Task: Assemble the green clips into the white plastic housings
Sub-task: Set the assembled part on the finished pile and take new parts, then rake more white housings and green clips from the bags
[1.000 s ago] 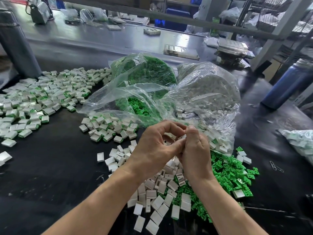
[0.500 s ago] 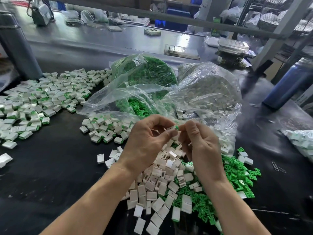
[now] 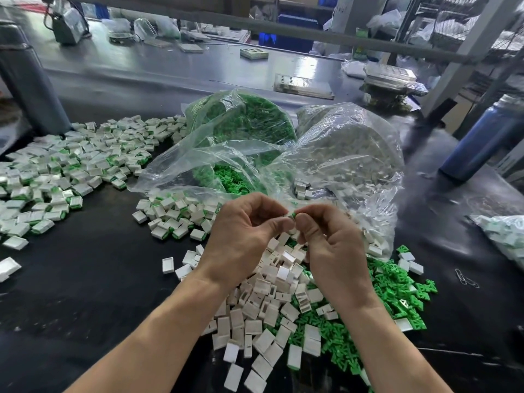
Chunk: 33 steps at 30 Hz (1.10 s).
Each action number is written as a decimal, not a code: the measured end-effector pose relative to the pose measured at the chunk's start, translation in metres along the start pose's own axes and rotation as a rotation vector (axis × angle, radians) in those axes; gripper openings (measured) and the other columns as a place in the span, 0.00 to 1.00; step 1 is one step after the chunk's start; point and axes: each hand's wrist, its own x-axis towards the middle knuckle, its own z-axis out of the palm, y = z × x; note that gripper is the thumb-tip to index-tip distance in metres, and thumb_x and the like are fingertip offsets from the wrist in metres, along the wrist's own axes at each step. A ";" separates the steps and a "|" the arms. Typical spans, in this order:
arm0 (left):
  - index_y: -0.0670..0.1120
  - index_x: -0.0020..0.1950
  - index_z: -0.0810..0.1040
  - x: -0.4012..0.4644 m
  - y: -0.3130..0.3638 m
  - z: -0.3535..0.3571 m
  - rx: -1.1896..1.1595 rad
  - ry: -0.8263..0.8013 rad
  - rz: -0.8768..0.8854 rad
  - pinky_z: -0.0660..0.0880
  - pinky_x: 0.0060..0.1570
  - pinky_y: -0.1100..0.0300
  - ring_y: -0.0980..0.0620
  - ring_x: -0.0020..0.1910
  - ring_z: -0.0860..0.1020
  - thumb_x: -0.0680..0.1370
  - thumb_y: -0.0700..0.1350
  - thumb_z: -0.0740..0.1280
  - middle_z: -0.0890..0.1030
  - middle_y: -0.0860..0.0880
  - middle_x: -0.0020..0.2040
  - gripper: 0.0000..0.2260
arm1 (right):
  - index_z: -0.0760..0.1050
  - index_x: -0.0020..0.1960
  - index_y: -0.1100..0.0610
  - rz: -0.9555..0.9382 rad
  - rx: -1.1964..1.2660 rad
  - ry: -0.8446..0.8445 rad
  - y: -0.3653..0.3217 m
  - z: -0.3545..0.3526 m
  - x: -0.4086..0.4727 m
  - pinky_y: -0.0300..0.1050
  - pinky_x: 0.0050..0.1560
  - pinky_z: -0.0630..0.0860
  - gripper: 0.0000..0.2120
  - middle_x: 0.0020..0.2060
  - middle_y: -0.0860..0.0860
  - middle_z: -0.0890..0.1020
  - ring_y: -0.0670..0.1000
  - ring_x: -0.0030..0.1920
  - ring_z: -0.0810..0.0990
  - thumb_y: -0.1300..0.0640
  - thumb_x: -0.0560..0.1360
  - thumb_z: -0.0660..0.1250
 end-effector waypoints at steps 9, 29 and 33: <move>0.51 0.47 0.84 0.002 -0.006 -0.016 0.189 0.008 -0.047 0.82 0.43 0.63 0.58 0.42 0.85 0.75 0.44 0.77 0.86 0.56 0.42 0.05 | 0.83 0.51 0.49 0.058 0.029 0.053 0.005 -0.006 0.002 0.34 0.37 0.75 0.03 0.37 0.39 0.83 0.41 0.38 0.80 0.56 0.80 0.71; 0.51 0.47 0.83 0.016 -0.014 -0.065 0.846 0.421 -0.168 0.82 0.51 0.48 0.50 0.44 0.83 0.76 0.48 0.77 0.84 0.53 0.43 0.05 | 0.81 0.44 0.45 0.209 -0.188 0.016 0.021 -0.026 0.006 0.43 0.40 0.83 0.06 0.40 0.40 0.84 0.43 0.40 0.83 0.50 0.81 0.71; 0.50 0.46 0.83 0.016 -0.015 -0.062 0.856 0.441 -0.145 0.81 0.52 0.46 0.49 0.43 0.83 0.75 0.49 0.78 0.84 0.53 0.42 0.06 | 0.81 0.44 0.46 0.220 -0.180 0.006 0.022 -0.027 0.006 0.34 0.35 0.78 0.07 0.39 0.39 0.84 0.41 0.39 0.83 0.51 0.81 0.71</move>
